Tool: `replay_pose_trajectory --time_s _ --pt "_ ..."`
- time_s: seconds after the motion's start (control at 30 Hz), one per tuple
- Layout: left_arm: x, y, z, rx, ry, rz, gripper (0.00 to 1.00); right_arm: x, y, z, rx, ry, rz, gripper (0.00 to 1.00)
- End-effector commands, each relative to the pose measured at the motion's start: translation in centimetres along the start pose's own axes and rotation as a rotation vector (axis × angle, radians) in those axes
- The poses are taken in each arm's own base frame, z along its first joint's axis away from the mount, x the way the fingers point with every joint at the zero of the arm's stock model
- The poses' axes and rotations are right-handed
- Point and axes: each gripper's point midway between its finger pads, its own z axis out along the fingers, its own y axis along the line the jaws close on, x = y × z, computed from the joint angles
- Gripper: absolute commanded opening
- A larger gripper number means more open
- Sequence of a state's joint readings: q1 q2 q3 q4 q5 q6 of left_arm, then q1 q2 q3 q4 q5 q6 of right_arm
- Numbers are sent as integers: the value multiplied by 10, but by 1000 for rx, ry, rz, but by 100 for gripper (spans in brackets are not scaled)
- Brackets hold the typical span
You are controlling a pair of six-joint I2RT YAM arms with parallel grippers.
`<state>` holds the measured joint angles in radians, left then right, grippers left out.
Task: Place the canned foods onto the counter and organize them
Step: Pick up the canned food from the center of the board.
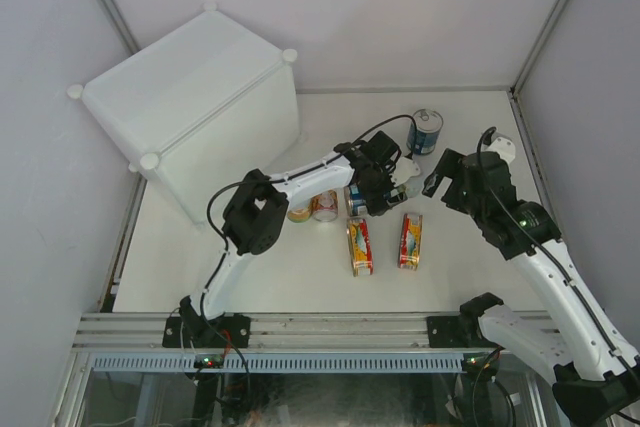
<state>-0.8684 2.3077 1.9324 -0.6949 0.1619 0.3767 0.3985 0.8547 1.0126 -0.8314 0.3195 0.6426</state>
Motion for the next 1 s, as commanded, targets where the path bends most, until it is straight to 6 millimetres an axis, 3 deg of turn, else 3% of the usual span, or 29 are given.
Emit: replay_pose_trajectory --time_s 0.0,0.17,0.23,0.73,0.97 --pt "22 -22 19 61 48 -63 65 -11 7 -4 -23 -22 7 91" --pt "11 -19 10 44 0 -74 14 -12 9 -5 -28 -23 16 91" --pt "3 -14 4 21 -30 -74 1 -11 9 -7 -30 -25 17 91" --pt "-48 7 -48 -46 -263 -142 0 -13 5 -12 -27 -44 7 91" --pt "-62 19 -69 -83 -333 -172 0 -16 6 -13 -38 -56 7 91"
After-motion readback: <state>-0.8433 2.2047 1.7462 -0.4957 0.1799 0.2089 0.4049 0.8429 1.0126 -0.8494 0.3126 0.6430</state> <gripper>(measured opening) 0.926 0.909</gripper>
